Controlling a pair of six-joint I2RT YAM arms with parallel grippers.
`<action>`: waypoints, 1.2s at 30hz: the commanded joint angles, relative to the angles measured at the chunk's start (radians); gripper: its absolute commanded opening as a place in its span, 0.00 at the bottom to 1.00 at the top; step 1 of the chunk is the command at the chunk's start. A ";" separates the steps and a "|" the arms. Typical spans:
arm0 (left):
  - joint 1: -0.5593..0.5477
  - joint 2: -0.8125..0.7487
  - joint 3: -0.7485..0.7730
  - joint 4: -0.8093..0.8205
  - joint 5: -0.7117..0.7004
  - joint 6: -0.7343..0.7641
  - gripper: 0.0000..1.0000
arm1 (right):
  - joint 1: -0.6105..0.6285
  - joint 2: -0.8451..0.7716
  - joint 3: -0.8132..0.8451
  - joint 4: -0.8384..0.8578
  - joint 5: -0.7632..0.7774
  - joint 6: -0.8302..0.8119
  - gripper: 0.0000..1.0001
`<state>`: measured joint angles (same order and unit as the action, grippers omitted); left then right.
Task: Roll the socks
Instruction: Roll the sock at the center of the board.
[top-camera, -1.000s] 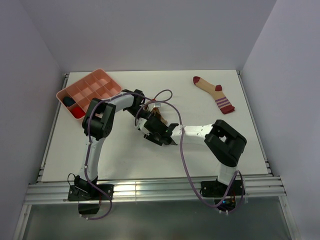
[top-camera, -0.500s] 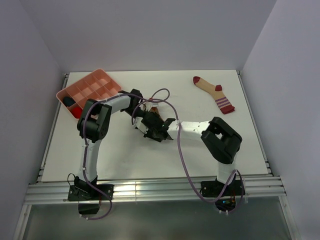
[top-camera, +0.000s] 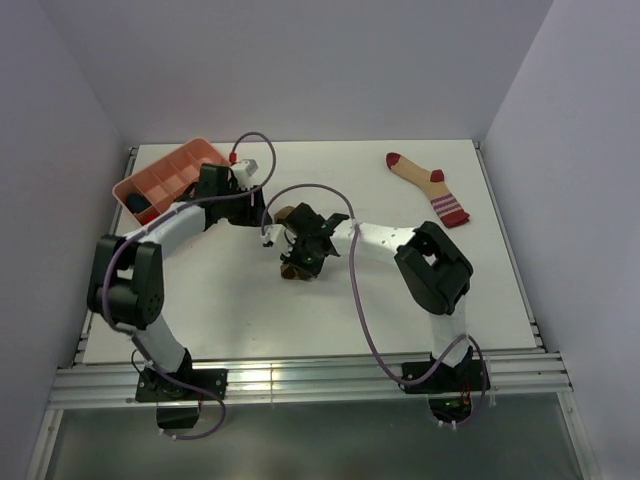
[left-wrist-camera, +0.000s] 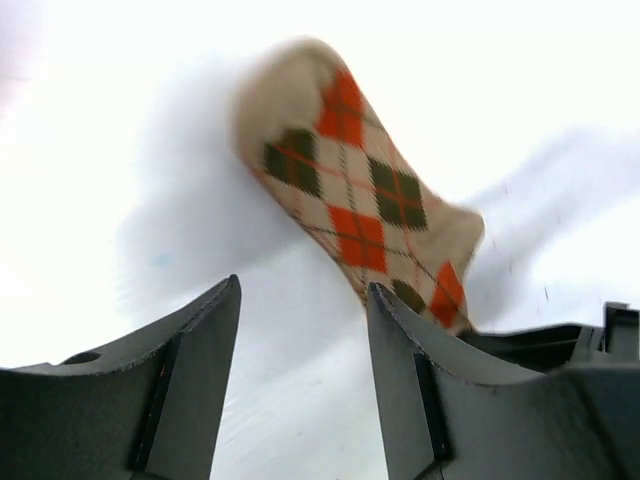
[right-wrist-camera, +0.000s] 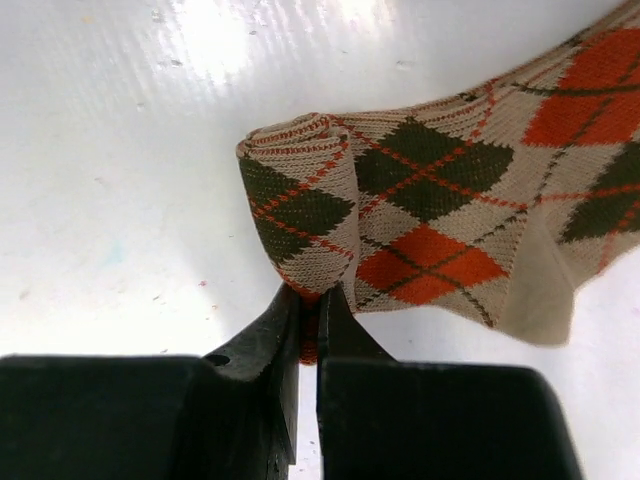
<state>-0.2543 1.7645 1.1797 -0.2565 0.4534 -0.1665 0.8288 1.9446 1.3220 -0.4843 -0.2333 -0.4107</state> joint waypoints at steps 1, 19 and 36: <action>0.007 -0.166 -0.098 0.247 -0.156 -0.094 0.59 | -0.054 0.074 0.054 -0.186 -0.196 -0.008 0.00; -0.249 -0.607 -0.546 0.413 -0.102 0.329 0.58 | -0.220 0.468 0.520 -0.717 -0.532 -0.135 0.00; -0.425 -0.378 -0.479 0.306 -0.018 0.513 0.58 | -0.244 0.516 0.559 -0.760 -0.537 -0.145 0.00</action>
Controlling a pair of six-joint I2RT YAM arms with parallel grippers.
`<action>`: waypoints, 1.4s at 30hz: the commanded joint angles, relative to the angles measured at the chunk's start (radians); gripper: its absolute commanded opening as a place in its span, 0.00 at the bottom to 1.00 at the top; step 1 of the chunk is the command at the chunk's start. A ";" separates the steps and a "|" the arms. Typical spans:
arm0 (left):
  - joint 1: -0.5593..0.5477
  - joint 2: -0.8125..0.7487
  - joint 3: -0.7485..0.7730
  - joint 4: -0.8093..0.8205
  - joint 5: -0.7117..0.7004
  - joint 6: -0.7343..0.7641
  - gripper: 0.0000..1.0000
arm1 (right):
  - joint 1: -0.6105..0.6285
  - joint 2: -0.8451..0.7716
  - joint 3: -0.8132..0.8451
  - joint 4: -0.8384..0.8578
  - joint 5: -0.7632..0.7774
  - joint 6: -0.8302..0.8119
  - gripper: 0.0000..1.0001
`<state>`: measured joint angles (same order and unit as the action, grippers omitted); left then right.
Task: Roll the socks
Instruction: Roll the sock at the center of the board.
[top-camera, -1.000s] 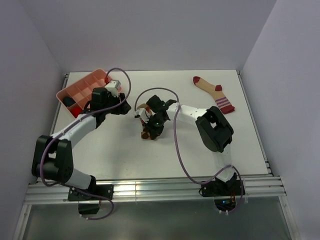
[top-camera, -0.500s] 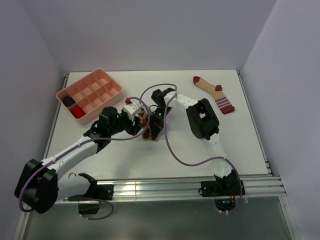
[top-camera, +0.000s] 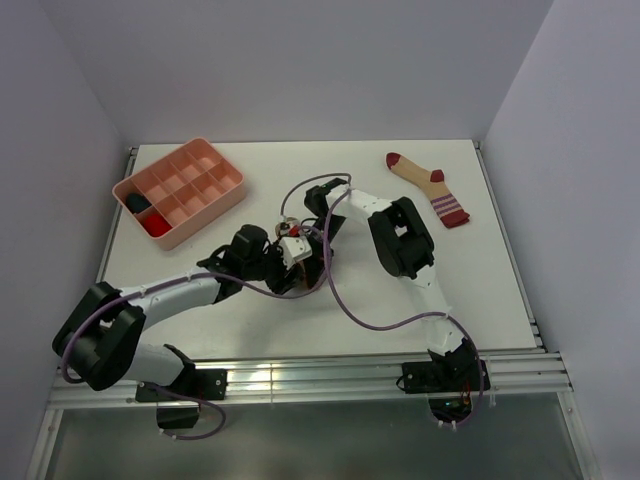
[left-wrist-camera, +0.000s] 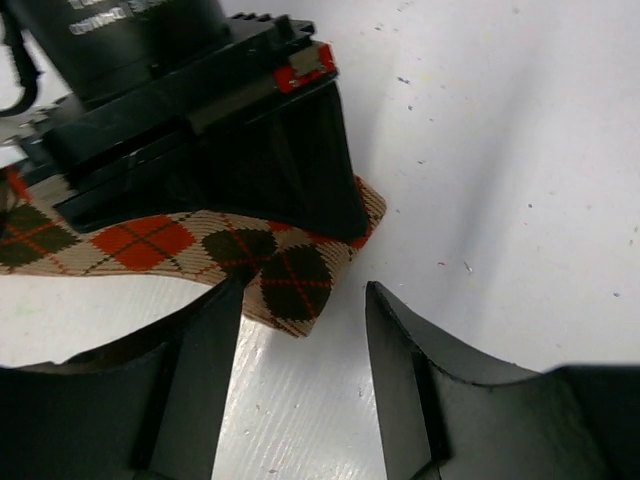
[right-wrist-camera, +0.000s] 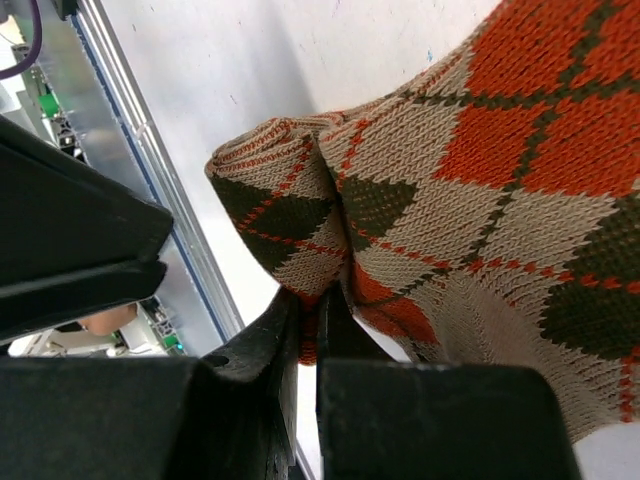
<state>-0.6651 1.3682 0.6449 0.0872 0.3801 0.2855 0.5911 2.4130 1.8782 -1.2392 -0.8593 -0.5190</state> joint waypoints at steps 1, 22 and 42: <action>-0.019 0.028 0.070 -0.053 0.062 0.070 0.57 | -0.008 0.047 -0.001 -0.005 0.097 -0.035 0.00; -0.079 0.195 0.183 -0.210 -0.004 0.204 0.47 | -0.040 0.023 -0.034 0.000 0.138 -0.029 0.00; -0.100 0.299 0.246 -0.316 -0.087 0.254 0.42 | -0.053 0.017 -0.028 0.000 0.146 -0.024 0.00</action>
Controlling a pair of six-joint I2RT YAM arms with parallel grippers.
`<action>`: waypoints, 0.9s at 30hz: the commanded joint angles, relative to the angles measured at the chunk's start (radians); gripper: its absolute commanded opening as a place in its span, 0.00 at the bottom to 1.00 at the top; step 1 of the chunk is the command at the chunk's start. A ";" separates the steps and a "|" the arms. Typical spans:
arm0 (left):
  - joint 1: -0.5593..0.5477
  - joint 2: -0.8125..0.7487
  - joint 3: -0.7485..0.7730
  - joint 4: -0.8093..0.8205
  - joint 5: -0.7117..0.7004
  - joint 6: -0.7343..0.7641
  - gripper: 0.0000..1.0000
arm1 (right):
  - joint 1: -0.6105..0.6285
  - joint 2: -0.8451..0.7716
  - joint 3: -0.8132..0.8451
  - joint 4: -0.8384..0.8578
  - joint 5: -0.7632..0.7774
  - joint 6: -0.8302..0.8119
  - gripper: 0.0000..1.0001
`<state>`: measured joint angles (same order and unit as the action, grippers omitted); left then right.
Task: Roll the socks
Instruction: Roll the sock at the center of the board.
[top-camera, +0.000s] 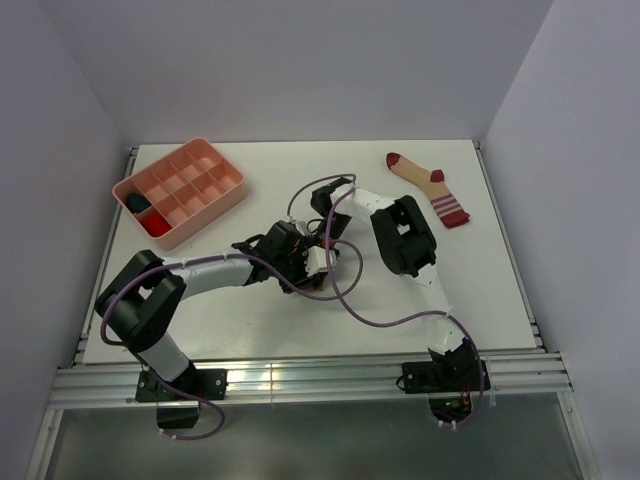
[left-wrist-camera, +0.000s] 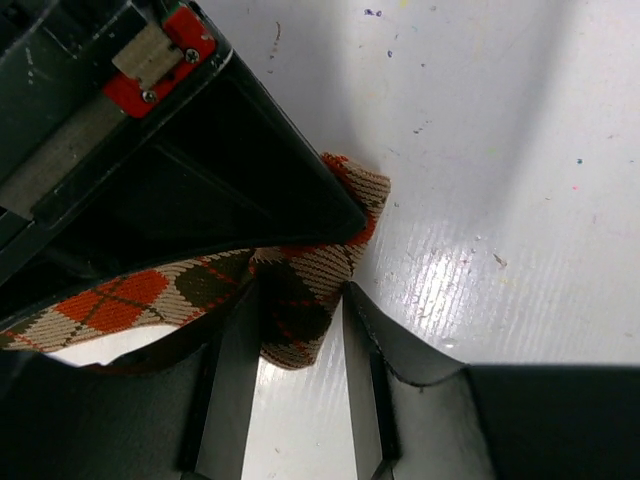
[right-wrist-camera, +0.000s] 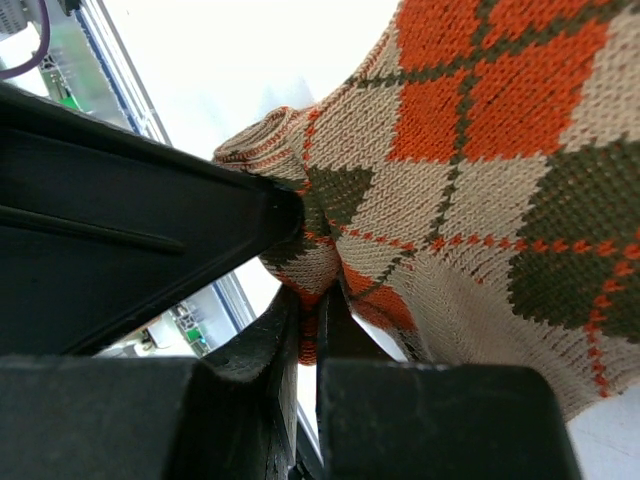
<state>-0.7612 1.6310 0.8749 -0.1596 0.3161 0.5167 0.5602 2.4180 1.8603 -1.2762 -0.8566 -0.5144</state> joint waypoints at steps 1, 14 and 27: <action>-0.006 0.038 0.016 -0.064 -0.015 0.023 0.42 | -0.023 0.010 -0.010 0.037 0.143 -0.032 0.00; -0.018 0.076 0.019 -0.098 -0.023 0.011 0.23 | -0.023 0.009 -0.010 0.054 0.125 -0.019 0.00; 0.029 0.139 0.096 -0.219 0.135 -0.067 0.01 | -0.089 -0.297 -0.258 0.484 0.059 0.247 0.44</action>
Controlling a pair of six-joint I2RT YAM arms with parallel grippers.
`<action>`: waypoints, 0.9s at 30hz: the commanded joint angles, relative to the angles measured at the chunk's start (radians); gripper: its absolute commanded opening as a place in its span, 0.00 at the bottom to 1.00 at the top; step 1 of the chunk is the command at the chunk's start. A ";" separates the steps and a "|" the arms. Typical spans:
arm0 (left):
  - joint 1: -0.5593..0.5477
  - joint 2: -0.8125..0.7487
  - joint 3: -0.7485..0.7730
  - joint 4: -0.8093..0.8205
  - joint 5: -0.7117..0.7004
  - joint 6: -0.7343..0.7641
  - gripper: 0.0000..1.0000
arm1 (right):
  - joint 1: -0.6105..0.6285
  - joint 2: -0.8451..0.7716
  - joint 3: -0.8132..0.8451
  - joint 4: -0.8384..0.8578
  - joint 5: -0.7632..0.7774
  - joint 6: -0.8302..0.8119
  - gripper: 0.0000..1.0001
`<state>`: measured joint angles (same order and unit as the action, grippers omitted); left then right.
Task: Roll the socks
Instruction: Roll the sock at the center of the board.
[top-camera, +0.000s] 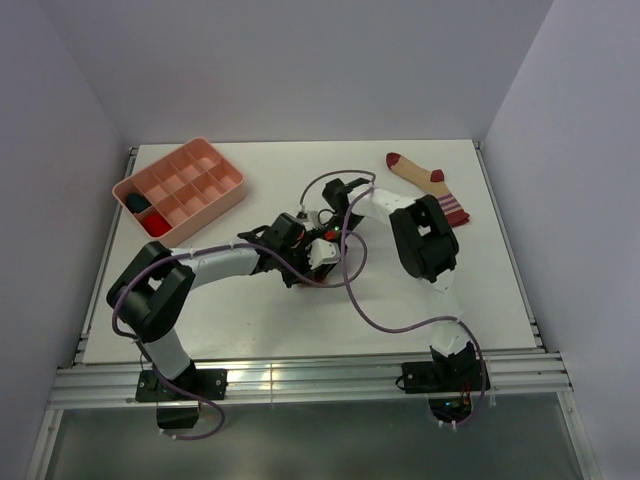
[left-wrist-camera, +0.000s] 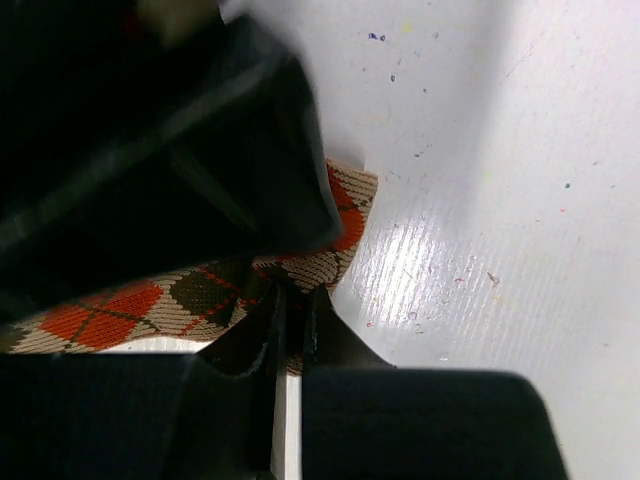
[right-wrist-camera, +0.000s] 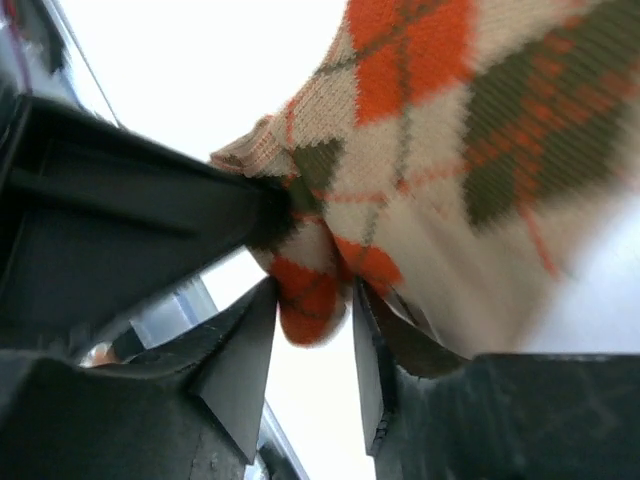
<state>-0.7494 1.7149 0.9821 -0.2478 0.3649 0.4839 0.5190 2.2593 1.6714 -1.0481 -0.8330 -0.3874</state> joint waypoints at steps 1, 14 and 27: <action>0.024 0.058 0.003 -0.143 0.098 -0.037 0.01 | -0.060 -0.167 -0.096 0.299 0.044 0.151 0.46; 0.117 0.156 0.145 -0.332 0.268 -0.093 0.01 | -0.229 -0.712 -0.626 0.908 0.422 0.528 0.58; 0.269 0.501 0.501 -0.709 0.424 -0.073 0.01 | 0.137 -1.074 -0.966 1.045 0.776 0.303 0.62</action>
<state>-0.5137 2.1181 1.4609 -0.7963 0.8421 0.3813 0.5312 1.1927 0.7116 -0.0738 -0.1829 0.0238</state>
